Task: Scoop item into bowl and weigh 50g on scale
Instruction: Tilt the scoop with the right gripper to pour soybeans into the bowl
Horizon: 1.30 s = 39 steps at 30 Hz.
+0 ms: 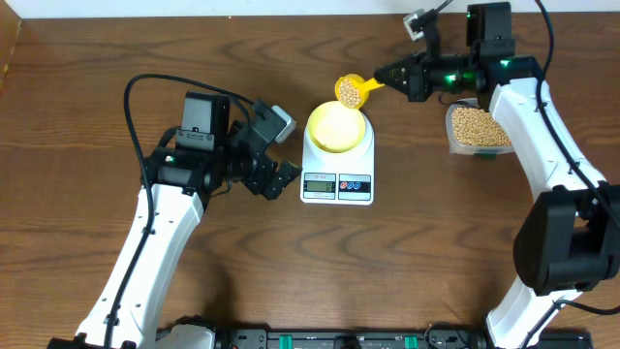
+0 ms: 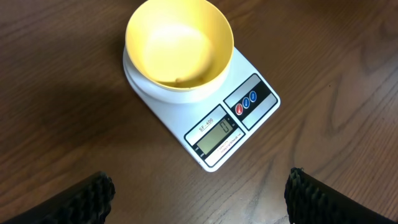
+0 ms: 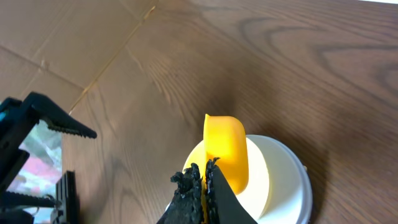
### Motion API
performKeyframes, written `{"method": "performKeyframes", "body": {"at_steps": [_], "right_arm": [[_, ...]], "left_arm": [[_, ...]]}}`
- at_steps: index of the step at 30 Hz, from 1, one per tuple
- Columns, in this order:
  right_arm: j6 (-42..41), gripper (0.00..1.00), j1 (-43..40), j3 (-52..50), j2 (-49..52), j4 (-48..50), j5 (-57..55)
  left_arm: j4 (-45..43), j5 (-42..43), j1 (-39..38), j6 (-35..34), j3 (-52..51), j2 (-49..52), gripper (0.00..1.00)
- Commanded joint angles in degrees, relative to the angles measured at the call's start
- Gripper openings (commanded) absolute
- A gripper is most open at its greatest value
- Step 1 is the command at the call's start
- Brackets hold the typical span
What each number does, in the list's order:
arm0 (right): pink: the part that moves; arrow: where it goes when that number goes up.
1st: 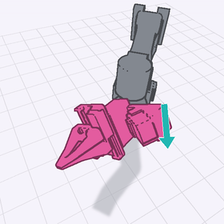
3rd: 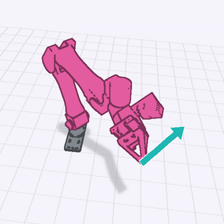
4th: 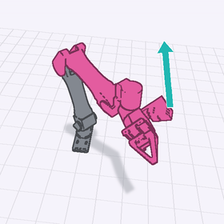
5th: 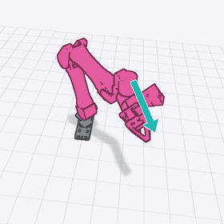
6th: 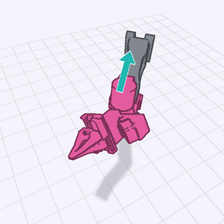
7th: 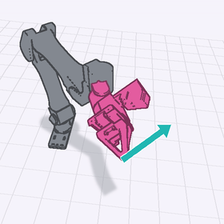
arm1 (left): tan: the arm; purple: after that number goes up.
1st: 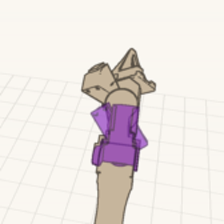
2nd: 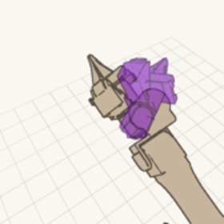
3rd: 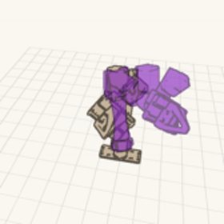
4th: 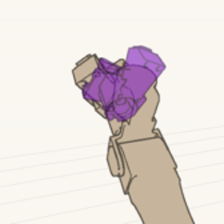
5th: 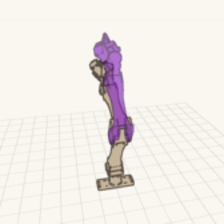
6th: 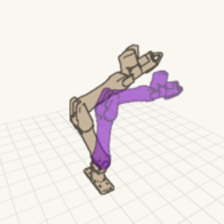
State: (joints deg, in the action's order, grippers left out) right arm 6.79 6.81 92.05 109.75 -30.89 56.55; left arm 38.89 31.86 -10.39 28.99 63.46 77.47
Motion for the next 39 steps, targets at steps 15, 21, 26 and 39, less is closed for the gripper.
{"method": "performKeyframes", "body": {"at_steps": [15,21,26,39], "right_arm": [[20.63,0.01,2.29,-0.31,0.11,-0.42,0.35],[28.13,0.01,2.29,-0.31,0.11,-0.39,0.37],[31.95,0.01,2.29,-0.31,0.11,-0.42,0.37],[46.1,0.01,2.29,-0.31,0.11,-0.11,0.35]], "left_arm": [[0.04,1.09,0.09,0.96,0.52,-0.63,0.9],[0.04,1.11,0.09,0.96,0.52,-0.63,0.9],[0.04,1.09,0.09,0.96,0.52,-0.63,0.9],[0.04,1.09,0.09,0.96,0.52,-0.63,0.9]]}}
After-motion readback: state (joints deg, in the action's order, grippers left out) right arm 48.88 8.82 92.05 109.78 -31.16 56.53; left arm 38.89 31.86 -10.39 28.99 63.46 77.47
